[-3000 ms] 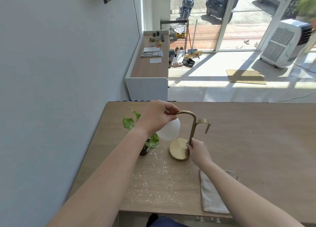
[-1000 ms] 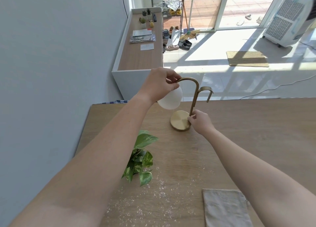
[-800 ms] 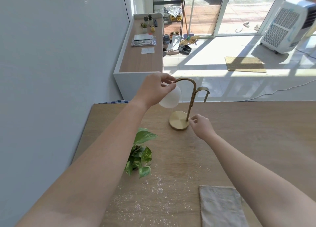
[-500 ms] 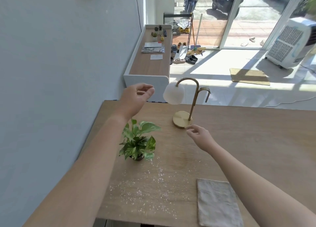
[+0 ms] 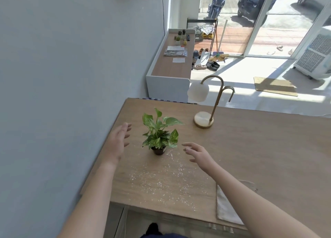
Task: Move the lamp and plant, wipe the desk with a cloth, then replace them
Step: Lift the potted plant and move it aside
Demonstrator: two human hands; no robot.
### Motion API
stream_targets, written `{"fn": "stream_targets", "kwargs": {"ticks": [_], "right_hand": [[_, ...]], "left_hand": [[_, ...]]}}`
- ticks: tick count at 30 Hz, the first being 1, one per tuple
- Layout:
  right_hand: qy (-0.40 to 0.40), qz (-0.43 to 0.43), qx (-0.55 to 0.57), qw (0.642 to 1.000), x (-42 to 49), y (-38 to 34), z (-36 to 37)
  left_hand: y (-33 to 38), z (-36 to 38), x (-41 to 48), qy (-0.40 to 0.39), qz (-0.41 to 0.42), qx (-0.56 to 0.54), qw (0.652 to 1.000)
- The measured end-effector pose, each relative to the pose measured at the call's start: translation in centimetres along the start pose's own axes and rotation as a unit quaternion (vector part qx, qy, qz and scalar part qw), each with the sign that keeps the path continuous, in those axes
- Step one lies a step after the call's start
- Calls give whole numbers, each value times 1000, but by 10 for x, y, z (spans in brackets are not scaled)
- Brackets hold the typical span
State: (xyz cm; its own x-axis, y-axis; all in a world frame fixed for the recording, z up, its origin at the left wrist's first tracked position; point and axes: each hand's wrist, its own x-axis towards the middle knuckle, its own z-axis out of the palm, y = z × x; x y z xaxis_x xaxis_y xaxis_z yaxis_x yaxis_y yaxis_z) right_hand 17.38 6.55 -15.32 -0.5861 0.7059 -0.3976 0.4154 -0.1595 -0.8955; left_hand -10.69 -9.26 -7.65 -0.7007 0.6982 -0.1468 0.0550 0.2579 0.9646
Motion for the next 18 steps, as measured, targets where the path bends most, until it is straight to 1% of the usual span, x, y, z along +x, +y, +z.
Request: {"fn": "stream_targets", "kwargs": {"ticks": [2,6,10,13,18], "right_hand": [[8,5,20,1000,-3,0,12],[27,23,57,998,-2,-3,34],[47,47,105,992,6,-1,58],[51,66,110,990,10,7,80],[62,72,138,986,17,4,111]], "left_hand": [[-24,-1,-1,-18,-47,-17,999],[-57,10,7,-72,-113,-31,990],[-69,17,25,-127,-128,-32,983],[-73,21,39,-166,-139,-28,976],[-73,25,60,-223,-157,-27,962]]}}
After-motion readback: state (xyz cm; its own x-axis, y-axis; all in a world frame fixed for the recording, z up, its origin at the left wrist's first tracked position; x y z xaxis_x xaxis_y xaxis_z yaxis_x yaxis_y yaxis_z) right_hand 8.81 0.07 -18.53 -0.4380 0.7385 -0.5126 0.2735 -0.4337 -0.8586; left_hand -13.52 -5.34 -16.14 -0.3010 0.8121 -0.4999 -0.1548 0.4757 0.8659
